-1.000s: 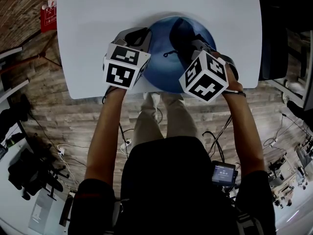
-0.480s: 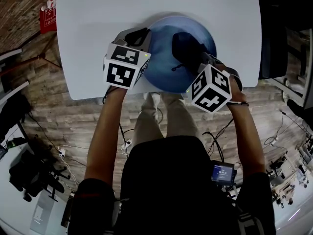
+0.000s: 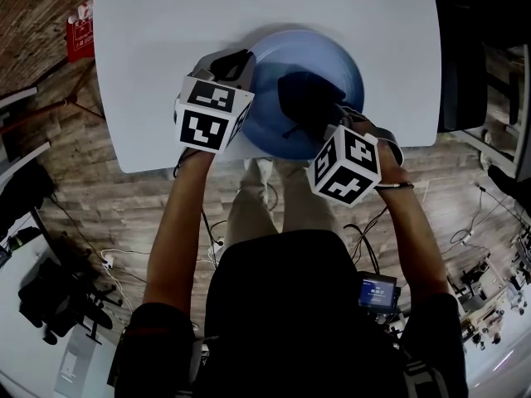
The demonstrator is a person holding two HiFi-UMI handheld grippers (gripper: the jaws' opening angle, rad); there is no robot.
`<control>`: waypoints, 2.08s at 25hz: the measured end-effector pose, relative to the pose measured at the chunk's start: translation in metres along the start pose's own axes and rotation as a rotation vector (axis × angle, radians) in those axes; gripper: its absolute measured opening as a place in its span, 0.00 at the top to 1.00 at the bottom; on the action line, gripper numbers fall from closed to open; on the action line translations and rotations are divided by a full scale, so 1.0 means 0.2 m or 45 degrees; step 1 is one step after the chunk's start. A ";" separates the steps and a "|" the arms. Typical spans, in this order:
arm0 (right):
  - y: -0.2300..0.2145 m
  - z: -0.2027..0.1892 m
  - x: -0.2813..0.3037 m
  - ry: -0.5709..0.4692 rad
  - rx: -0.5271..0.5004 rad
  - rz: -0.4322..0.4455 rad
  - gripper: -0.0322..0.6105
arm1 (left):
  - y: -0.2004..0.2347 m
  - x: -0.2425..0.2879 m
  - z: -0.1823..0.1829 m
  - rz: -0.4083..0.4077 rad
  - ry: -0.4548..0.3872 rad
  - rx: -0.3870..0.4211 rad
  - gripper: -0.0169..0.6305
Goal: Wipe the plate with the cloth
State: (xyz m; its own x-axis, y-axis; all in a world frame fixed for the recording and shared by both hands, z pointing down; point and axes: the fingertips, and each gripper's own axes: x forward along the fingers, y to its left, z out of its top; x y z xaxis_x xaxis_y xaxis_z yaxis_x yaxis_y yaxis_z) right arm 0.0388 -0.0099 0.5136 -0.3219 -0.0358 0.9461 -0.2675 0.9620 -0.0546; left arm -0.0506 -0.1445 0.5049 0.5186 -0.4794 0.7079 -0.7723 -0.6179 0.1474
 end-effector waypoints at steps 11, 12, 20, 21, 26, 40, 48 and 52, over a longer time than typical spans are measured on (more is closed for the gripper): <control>0.12 0.09 0.03 -0.021 -0.043 0.070 0.89 | 0.00 0.00 0.00 0.009 -0.008 -0.011 0.92; 0.14 0.10 0.04 -0.025 -0.048 0.076 0.89 | -0.01 0.00 0.00 0.008 -0.009 -0.013 0.92; 0.20 0.18 0.07 -0.052 -0.078 0.127 0.89 | -0.01 0.00 0.00 0.003 -0.014 -0.023 0.92; 0.20 0.19 0.07 -0.058 -0.078 0.130 0.89 | -0.01 -0.01 0.00 0.005 -0.015 -0.023 0.92; 0.18 0.27 0.09 -0.093 -0.056 0.128 0.89 | -0.01 0.00 0.01 0.003 -0.016 -0.025 0.92; 0.03 0.39 0.12 -0.148 -0.007 0.092 0.89 | -0.01 -0.01 0.00 0.003 -0.017 -0.022 0.92; -0.11 0.39 0.11 -0.134 0.018 0.031 0.89 | -0.01 -0.01 0.00 -0.005 -0.021 -0.034 0.92; -0.15 0.38 0.11 -0.126 0.024 0.025 0.89 | -0.01 -0.01 0.00 0.002 -0.014 -0.041 0.92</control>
State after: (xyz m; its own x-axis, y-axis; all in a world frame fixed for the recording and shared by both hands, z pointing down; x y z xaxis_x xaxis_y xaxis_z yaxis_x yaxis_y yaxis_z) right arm -0.0294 -0.0593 0.5110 -0.4148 -0.0448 0.9088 -0.2774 0.9575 -0.0794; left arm -0.0504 -0.1419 0.5040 0.5213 -0.4873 0.7006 -0.7845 -0.5968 0.1686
